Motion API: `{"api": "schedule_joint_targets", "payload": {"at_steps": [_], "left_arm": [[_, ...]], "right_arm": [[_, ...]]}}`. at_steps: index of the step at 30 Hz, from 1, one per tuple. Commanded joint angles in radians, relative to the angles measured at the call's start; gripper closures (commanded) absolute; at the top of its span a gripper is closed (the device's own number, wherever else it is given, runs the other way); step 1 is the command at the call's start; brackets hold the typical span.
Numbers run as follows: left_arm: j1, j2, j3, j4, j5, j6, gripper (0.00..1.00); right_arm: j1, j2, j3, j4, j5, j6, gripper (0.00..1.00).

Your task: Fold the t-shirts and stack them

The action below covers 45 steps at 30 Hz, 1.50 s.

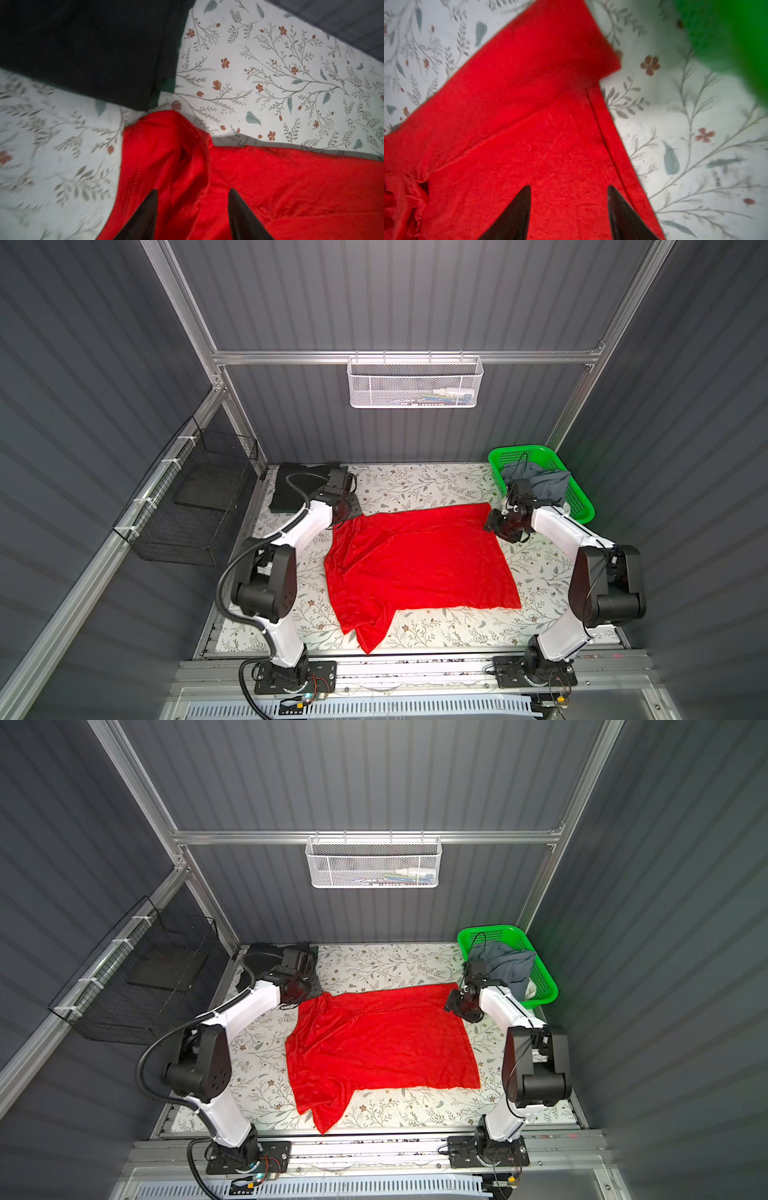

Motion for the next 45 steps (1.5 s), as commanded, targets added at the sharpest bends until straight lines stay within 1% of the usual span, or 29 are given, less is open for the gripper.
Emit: {"api": "schedule_joint_targets", "payload": {"at_steps": [1,3,5,7,12,15,20,27,33,35,36,40,42,45], "left_arm": [[-0.004,0.095,0.124,-0.033,0.074,0.075,0.46],[-0.004,0.148,0.180,-0.059,0.074,0.092,0.47],[-0.006,0.185,0.210,-0.059,0.066,0.099,0.52],[-0.006,0.216,0.239,-0.065,0.068,0.105,0.54],[-0.021,0.272,0.270,-0.088,0.053,0.114,0.57],[-0.033,0.271,0.247,-0.092,0.030,0.114,0.58],[-0.049,0.234,0.190,-0.096,-0.060,0.123,0.58],[-0.056,0.223,0.156,-0.134,-0.156,0.149,0.57],[-0.058,0.201,0.094,-0.114,-0.207,0.153,0.57],[-0.058,0.217,0.106,-0.120,-0.210,0.159,0.57],[-0.058,0.226,0.115,-0.125,-0.208,0.161,0.59],[-0.058,0.232,0.129,-0.133,-0.223,0.160,0.75],[-0.057,0.213,0.123,-0.139,-0.261,0.160,0.78],[-0.049,0.171,0.096,-0.135,-0.328,0.160,0.79]], "right_arm": [[0.022,-0.005,-0.057,0.015,-0.009,0.022,0.42],[0.022,0.011,-0.074,0.018,-0.003,0.020,0.43],[0.024,0.025,-0.080,0.014,0.011,0.020,0.44],[0.024,0.031,-0.084,0.018,0.018,0.018,0.46],[0.022,0.037,-0.075,0.016,0.026,0.012,0.46],[0.022,0.042,-0.060,0.006,0.024,0.009,0.47],[0.022,0.046,-0.046,0.000,0.021,0.010,0.48],[0.022,0.086,-0.017,-0.011,0.032,0.006,0.48],[0.022,0.123,0.013,-0.015,0.026,0.005,0.48],[0.022,0.128,0.017,-0.013,0.021,0.006,0.48],[0.022,0.131,0.019,-0.012,0.021,0.005,0.48],[0.022,0.144,0.029,-0.017,0.027,0.004,0.49],[0.022,0.151,0.034,-0.020,0.032,0.002,0.51],[0.018,0.178,0.046,-0.037,0.041,0.003,0.53]]}}
